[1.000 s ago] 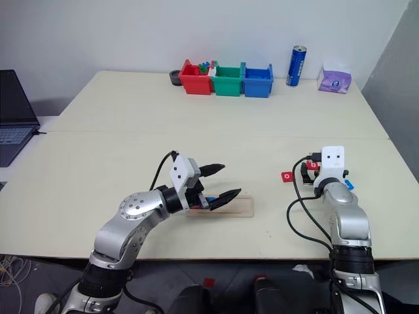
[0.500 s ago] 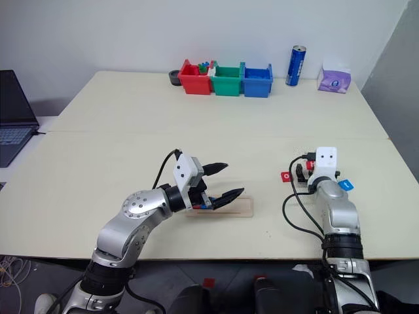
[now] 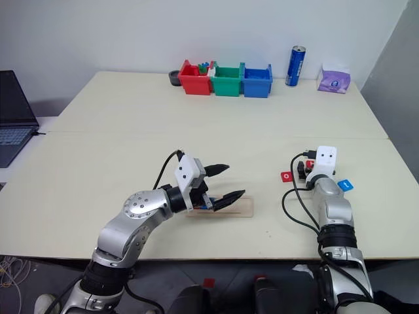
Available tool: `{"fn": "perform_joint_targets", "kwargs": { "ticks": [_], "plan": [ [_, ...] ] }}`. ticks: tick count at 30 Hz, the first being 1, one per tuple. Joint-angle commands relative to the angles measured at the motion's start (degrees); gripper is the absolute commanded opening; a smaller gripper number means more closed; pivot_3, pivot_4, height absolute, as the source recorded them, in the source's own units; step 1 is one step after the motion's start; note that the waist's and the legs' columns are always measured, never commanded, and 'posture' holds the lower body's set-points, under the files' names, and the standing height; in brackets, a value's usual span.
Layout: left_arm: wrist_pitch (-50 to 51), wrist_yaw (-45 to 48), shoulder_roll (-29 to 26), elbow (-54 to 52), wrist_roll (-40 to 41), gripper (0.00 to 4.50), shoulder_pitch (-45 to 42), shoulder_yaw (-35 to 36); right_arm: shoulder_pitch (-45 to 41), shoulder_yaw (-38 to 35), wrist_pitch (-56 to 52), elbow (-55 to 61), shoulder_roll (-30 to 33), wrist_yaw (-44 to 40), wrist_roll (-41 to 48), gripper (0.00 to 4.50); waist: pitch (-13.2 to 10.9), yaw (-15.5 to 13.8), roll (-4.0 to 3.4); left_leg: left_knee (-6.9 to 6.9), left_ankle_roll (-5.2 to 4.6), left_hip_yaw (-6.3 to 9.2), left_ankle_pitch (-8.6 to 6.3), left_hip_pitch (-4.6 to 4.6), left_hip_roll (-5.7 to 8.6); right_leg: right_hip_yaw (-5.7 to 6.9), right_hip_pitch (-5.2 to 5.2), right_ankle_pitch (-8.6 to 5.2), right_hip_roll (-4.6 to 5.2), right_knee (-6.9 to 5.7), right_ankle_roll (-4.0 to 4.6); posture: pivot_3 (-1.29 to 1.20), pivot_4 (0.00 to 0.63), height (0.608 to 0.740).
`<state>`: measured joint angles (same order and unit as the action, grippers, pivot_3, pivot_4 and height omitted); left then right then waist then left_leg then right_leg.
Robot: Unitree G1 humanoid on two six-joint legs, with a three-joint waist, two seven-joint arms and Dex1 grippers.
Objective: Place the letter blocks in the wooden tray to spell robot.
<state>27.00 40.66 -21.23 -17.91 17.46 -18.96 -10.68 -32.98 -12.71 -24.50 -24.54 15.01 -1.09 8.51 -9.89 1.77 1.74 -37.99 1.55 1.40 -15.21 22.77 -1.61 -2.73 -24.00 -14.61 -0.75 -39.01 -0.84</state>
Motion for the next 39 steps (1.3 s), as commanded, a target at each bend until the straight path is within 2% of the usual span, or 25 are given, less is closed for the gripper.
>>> {"fn": "perform_joint_targets", "kwargs": {
  "ticks": [1,3,4,9,14,17,20,26,39],
  "plan": [
    [-0.6,-0.1,-0.3,-2.5,0.2,4.50,-0.2,0.1,1.0,-2.1,-1.5,0.5,-0.1,1.4,1.0,2.30,0.0,-0.1,0.00,-0.01,0.00,0.01,0.00,0.01,0.01,0.01,0.01,0.00,0.01,0.01,0.00,0.00,0.150,0.740],
    [-0.6,-0.1,-0.3,-2.5,0.3,4.50,-0.2,0.1,1.4,-2.2,-2.3,1.3,-0.3,1.2,1.2,1.61,0.0,-0.1,0.00,-0.01,0.00,0.01,0.00,0.01,0.01,0.01,0.02,0.00,0.03,0.01,0.00,0.00,0.150,0.740],
    [-0.5,-0.1,-0.3,-2.5,0.3,4.50,-0.3,0.1,1.7,-2.1,-2.9,2.1,-0.4,1.2,1.3,1.47,0.0,-0.1,0.00,-0.01,0.00,0.01,0.00,0.01,0.01,0.01,0.02,0.00,0.04,0.01,0.00,0.00,0.150,0.740],
    [-0.5,0.5,-1.3,-2.9,0.3,4.50,0.0,0.2,7.1,-1.0,-15.7,16.7,-0.7,1.9,2.2,1.48,0.0,-0.2,-0.04,0.03,0.00,0.07,0.00,0.02,0.00,0.05,0.01,0.00,0.03,0.01,0.00,0.00,0.150,0.740],
    [-0.6,3.5,-5.1,-4.9,1.5,4.50,2.1,0.9,15.7,0.9,-38.5,42.0,-1.3,1.8,5.9,1.48,0.1,-0.1,-0.12,0.10,0.00,0.14,-0.01,0.05,-0.04,0.05,-0.02,-0.04,0.02,0.01,0.04,0.00,0.150,0.740],
    [-3.1,7.3,-9.6,-5.8,0.5,4.50,4.8,0.4,22.2,0.2,-57.7,59.7,-5.2,2.5,8.5,1.48,0.2,-0.1,-0.16,0.14,0.00,0.18,-0.01,0.05,-0.07,0.06,-0.06,-0.20,0.01,-0.01,-0.03,0.00,0.150,0.740],
    [-3.7,9.3,-11.1,-6.4,1.9,4.50,5.9,0.6,25.2,0.7,-66.9,67.8,-8.3,2.2,9.1,1.48,0.2,-0.1,-0.18,0.16,0.00,0.36,-0.01,0.03,-0.12,0.10,-0.03,-0.34,-0.06,-0.01,0.01,0.00,0.150,0.740],
    [-4.3,11.4,-10.8,-7.2,2.2,4.50,5.2,-0.8,28.5,3.3,-68.0,70.7,-10.9,2.3,10.2,1.48,0.2,0.1,-0.15,0.14,0.00,0.34,-0.01,-0.15,-0.10,0.19,0.15,-0.41,-0.07,0.01,0.07,0.00,0.150,0.740],
    [-1.9,14.9,-11.6,-8.0,5.8,4.50,4.6,-0.6,25.3,4.8,-68.0,68.8,-11.2,1.5,10.3,1.48,0.2,0.3,-0.14,0.17,-0.01,0.35,-0.02,-0.30,-0.14,0.18,0.27,-0.44,-0.12,0.03,0.10,0.00,0.150,0.740]
  ]
}}
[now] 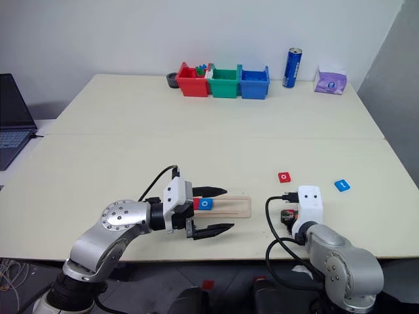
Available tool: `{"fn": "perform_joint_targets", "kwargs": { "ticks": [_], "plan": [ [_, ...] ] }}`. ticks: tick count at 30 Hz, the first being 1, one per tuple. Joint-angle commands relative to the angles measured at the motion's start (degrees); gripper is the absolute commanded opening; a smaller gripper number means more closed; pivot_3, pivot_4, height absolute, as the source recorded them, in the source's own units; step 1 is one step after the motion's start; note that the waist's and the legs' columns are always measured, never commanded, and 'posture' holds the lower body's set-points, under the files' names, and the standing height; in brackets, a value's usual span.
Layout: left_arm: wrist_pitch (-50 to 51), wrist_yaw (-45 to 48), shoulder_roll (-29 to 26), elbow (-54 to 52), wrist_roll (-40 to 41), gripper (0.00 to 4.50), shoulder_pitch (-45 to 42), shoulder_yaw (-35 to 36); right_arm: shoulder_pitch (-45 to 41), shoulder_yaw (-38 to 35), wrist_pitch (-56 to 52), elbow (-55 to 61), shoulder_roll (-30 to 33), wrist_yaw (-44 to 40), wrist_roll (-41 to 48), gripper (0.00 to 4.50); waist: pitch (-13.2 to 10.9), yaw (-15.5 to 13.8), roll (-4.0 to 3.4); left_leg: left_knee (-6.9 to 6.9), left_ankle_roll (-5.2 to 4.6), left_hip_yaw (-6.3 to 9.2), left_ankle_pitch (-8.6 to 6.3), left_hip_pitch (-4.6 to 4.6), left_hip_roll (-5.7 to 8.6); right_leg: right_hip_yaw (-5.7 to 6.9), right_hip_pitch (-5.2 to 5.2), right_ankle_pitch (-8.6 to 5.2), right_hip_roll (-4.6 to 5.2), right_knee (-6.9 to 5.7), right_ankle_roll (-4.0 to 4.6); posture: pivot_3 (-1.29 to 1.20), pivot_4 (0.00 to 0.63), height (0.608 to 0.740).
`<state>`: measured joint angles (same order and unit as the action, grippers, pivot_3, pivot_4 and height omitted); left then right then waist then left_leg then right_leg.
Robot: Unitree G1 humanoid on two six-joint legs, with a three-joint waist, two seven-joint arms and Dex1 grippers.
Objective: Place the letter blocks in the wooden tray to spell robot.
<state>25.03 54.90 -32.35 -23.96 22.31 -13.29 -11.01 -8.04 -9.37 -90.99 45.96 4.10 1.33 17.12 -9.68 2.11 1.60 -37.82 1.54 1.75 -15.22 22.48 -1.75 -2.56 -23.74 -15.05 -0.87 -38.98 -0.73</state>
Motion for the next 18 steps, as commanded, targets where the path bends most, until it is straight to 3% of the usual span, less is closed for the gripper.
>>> {"fn": "perform_joint_targets", "kwargs": {
  "ticks": [1,2,9,11,14,18],
  "plan": [
    [0.2,0.8,-0.5,-1.9,1.0,4.50,-1.1,-0.2,0.3,1.5,-1.5,-1.7,-0.2,-1.1,1.9,1.48,0.0,0.0,0.00,0.00,0.00,0.00,0.00,0.00,0.00,0.00,0.00,0.00,0.00,0.00,0.00,0.00,0.150,0.740],
    [0.3,0.9,-0.6,-1.8,1.0,4.50,-1.2,-0.2,0.2,1.5,-1.5,-1.8,-0.2,-1.4,2.1,2.20,0.0,0.0,0.00,0.00,0.00,0.00,0.00,0.00,0.00,0.01,0.00,0.00,0.00,0.00,0.00,0.00,0.150,0.740],
    [0.7,1.8,-1.2,-1.6,1.5,4.50,-1.3,0.7,-2.6,-1.8,-1.5,-0.7,-0.1,-2.1,4.9,4.46,0.0,0.2,0.00,0.00,0.00,-0.01,0.00,0.00,0.00,0.01,0.00,0.00,0.00,0.00,0.00,0.00,0.150,0.740],
    [0.4,2.5,-1.8,-1.2,1.7,4.50,-1.6,0.9,-4.7,-3.0,-1.5,-0.7,3.4,-4.5,6.9,4.46,-0.1,0.2,-0.03,-0.01,0.00,-0.01,0.00,0.00,0.02,0.01,0.00,0.00,0.01,0.01,0.00,0.00,0.150,0.740],
    [-0.5,4.1,-2.5,0.2,1.9,4.50,-2.4,1.2,-8.8,-3.2,-0.2,-1.8,14.9,-12.0,9.7,4.46,-0.3,0.2,-0.27,-0.01,0.00,-0.14,0.00,0.06,0.10,0.03,-0.04,0.00,0.05,0.05,-0.01,0.00,0.150,0.740],
    [-1.3,7.4,-3.4,2.4,2.5,4.50,-3.8,0.8,-10.0,-1.2,13.4,-8.1,30.6,-29.0,13.9,4.46,-0.4,0.0,-0.25,0.00,-0.02,-0.18,-0.01,0.17,0.13,0.06,-0.09,0.01,0.08,0.18,-0.08,0.00,0.150,0.740]
  ]
}}
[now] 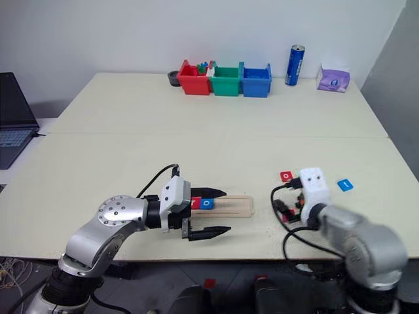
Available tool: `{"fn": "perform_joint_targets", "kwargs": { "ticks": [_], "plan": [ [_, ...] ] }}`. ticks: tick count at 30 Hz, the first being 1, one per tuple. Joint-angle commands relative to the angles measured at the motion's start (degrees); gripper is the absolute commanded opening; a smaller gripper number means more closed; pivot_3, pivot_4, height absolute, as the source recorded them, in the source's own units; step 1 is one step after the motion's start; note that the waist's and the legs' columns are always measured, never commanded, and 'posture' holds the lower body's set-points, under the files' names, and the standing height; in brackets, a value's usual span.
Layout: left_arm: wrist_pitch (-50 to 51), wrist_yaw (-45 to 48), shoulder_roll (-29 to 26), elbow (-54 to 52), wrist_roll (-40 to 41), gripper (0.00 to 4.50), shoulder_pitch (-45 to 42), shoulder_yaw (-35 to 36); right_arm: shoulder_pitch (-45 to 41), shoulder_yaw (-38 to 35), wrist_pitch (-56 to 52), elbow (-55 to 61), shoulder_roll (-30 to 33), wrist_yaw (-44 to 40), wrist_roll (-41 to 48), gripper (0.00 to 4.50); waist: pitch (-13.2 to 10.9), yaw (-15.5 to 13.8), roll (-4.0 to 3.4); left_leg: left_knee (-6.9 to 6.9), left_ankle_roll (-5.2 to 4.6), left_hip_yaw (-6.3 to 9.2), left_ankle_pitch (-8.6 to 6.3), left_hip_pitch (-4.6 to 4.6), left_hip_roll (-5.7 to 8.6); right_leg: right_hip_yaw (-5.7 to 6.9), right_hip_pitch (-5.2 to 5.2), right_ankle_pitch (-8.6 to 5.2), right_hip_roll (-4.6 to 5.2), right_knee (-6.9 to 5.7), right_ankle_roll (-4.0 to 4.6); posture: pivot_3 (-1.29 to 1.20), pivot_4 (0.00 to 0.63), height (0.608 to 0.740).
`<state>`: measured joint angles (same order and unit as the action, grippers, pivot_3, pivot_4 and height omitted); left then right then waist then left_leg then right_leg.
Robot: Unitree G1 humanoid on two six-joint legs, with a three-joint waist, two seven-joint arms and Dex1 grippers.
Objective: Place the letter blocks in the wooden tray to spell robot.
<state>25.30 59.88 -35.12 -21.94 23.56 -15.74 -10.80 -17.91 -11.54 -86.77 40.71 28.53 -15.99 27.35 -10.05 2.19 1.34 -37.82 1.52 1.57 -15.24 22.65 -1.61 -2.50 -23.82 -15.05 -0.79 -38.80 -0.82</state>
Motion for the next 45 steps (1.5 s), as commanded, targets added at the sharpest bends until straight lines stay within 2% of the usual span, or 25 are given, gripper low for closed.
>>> {"fn": "perform_joint_targets", "kwargs": {
  "ticks": [1,3,5,8,14,20,28,31,38,45],
  "plan": [
    [-2.2,3.6,-0.9,1.0,1.0,4.50,-1.8,0.1,0.4,1.0,13.5,-5.6,9.3,-17.0,4.6,4.46,0.0,-0.1,0.04,0.02,-0.01,0.00,-0.01,0.00,-0.01,0.01,-0.01,-0.02,-0.01,0.02,-0.02,0.00,0.150,0.740],
    [-4.0,6.1,-0.9,2.4,0.4,4.50,-2.8,-1.2,3.6,3.0,27.6,-10.2,15.9,-30.4,3.5,4.46,-0.1,-0.3,0.07,0.02,-0.10,0.02,-0.06,0.03,-0.03,0.04,0.00,-0.06,-0.05,0.06,-0.02,0.00,0.150,0.740],
    [-5.1,7.5,-0.6,3.6,0.2,4.50,-3.8,-1.8,6.2,5.5,39.1,-13.9,19.5,-37.8,0.8,4.46,-0.1,-0.4,0.07,0.03,-0.18,0.02,-0.10,0.06,-0.04,0.05,0.00,-0.11,-0.05,0.11,-0.06,0.00,0.150,0.740],
    [-6.8,9.3,0.4,5.9,0.0,4.50,-5.7,-2.4,8.3,8.5,53.0,-20.3,20.9,-44.5,-2.9,4.46,-0.1,-0.4,0.12,-0.01,-0.24,-0.03,-0.14,0.09,-0.04,0.02,0.00,-0.12,-0.04,0.14,-0.08,0.00,0.150,0.740],
    [-10.0,11.5,1.1,9.0,-1.3,4.50,-7.0,-3.7,7.9,14.0,70.2,-30.9,20.3,-49.7,-9.8,4.46,-0.2,-0.3,0.14,-0.10,-0.23,-0.08,-0.14,0.02,-0.03,-0.04,0.02,-0.11,-0.02,0.03,-0.10,0.00,0.150,0.740],
    [-11.2,11.8,1.6,9.9,-2.1,4.50,-7.2,-3.8,7.0,16.5,76.9,-36.9,18.7,-50.5,-13.1,4.46,-0.2,-0.4,0.15,-0.12,-0.23,-0.07,-0.13,0.01,-0.04,-0.05,0.01,-0.10,-0.02,-0.05,-0.09,0.00,0.150,0.740],
    [-11.8,11.6,1.6,10.0,-2.7,4.50,-6.8,-3.4,7.2,16.5,83.5,-43.6,18.9,-51.3,-15.7,4.46,-0.2,-0.5,0.14,-0.13,-0.23,-0.07,-0.13,-0.04,-0.02,-0.06,0.03,-0.10,-0.01,-0.08,-0.08,0.00,0.150,0.740],
    [-11.8,11.6,1.6,9.9,-2.7,4.50,-6.7,-3.4,7.1,16.6,84.5,-44.6,18.8,-51.4,-15.9,3.90,-0.2,-0.5,0.14,-0.13,-0.23,-0.07,-0.13,-0.09,-0.03,-0.06,0.08,-0.10,-0.02,-0.10,-0.08,0.00,0.150,0.740],
    [-12.0,12.1,1.7,10.2,-3.0,4.50,-7.0,-3.4,6.2,16.8,83.7,-44.7,17.9,-51.2,-15.4,1.45,-0.2,-0.5,0.14,-0.14,-0.23,-0.07,-0.13,-0.35,-0.03,-0.07,0.33,-0.10,-0.01,-0.11,-0.08,0.00,0.150,0.740],
    [-13.0,12.3,0.6,10.9,-2.8,4.50,-6.2,-1.7,3.1,16.1,75.7,-38.4,15.5,-49.1,-12.1,1.46,-0.2,-0.4,0.13,-0.14,-0.23,-0.07,-0.13,-0.38,-0.04,-0.08,0.33,-0.10,-0.02,-0.14,-0.08,0.00,0.150,0.740]
  ]
}}
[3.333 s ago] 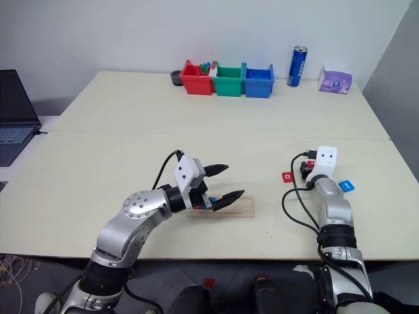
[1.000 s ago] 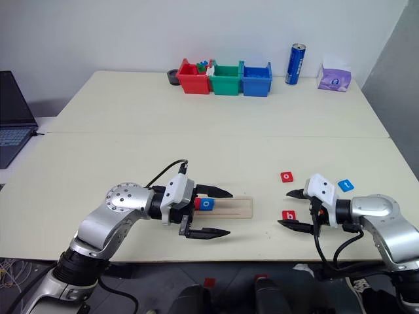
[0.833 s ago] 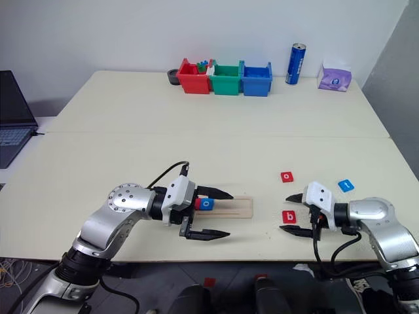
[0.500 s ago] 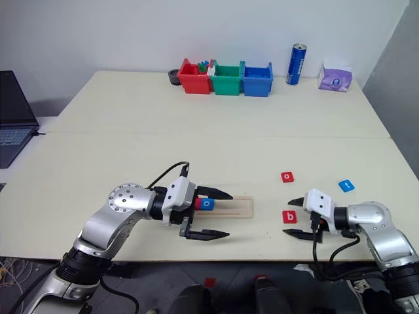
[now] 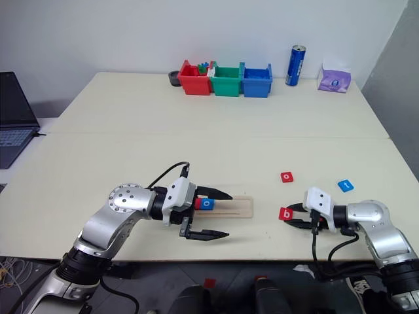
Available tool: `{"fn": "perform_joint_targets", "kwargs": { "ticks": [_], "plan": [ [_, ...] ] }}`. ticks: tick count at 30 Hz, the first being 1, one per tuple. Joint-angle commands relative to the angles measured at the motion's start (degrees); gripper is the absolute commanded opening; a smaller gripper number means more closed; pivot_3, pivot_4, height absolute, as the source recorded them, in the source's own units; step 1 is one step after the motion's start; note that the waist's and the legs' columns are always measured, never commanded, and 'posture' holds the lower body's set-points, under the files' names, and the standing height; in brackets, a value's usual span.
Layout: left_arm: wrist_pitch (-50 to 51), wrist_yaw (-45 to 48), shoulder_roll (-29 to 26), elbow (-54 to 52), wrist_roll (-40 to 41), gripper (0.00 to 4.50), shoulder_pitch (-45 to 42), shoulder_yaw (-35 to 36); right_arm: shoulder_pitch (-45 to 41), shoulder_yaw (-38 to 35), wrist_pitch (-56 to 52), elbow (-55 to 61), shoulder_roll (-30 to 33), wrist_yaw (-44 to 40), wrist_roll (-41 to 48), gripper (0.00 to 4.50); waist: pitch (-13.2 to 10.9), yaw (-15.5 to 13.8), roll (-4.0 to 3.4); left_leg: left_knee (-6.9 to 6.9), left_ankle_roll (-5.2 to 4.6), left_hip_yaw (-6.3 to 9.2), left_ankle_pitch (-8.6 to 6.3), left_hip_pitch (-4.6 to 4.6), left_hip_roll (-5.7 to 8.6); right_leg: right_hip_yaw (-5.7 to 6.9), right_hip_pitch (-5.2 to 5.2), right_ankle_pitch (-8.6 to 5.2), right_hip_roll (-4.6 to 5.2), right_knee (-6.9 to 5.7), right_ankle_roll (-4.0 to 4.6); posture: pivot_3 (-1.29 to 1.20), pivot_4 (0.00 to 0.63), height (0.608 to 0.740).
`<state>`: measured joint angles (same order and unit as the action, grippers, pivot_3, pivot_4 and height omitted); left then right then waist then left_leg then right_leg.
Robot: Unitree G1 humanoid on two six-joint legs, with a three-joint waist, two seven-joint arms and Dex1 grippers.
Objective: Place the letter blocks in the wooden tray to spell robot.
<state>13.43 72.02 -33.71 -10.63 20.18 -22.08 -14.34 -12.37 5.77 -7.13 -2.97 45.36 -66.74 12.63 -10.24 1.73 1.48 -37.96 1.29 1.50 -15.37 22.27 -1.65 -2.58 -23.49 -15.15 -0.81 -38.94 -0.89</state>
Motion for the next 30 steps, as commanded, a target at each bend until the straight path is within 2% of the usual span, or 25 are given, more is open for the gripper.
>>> {"fn": "perform_joint_targets", "kwargs": {
  "ticks": [1,5,9,19,30],
  "plan": [
    [-1.1,0.1,-1.3,-0.3,0.8,4.50,0.3,2.4,-3.2,-1.1,-5.9,6.9,-2.1,2.3,3.3,1.46,0.0,0.2,-0.02,0.00,0.00,0.00,0.00,-0.01,-0.01,-0.01,0.00,0.00,-0.01,-0.01,0.00,0.00,0.150,0.740],
    [-1.9,0.5,-4.8,2.2,1.2,4.50,1.7,6.5,-7.6,2.6,-11.5,11.8,-6.2,4.4,3.2,1.46,0.0,0.2,-0.07,0.02,0.00,0.03,0.00,-0.06,-0.05,0.01,-0.01,0.00,-0.04,-0.05,0.01,0.00,0.150,0.740],
    [-1.3,-0.4,-6.5,3.3,2.4,4.50,3.1,9.9,-11.7,7.0,-13.6,11.4,-10.9,6.3,0.8,1.46,-0.1,0.1,-0.09,0.05,0.00,0.04,0.00,-0.11,-0.07,0.04,0.00,-0.03,-0.06,-0.06,0.05,0.00,0.150,0.740],
    [0.8,-4.6,-9.3,0.8,4.2,4.50,11.9,17.7,-16.3,13.8,-11.8,6.4,-16.4,8.2,-5.2,1.46,-0.1,0.0,-0.10,0.01,0.00,0.07,0.00,0.12,-0.06,0.08,-0.10,0.01,0.22,-0.02,0.12,0.00,0.150,0.740],
    [3.1,-7.3,-9.7,-4.0,5.1,4.50,15.6,19.3,-19.5,16.3,-9.8,2.2,-20.2,6.9,-7.0,1.46,-0.1,0.0,-0.12,0.02,0.01,0.11,0.00,0.13,-0.06,0.12,-0.13,0.01,0.15,-0.05,0.14,0.00,0.150,0.740]
  ]
}}
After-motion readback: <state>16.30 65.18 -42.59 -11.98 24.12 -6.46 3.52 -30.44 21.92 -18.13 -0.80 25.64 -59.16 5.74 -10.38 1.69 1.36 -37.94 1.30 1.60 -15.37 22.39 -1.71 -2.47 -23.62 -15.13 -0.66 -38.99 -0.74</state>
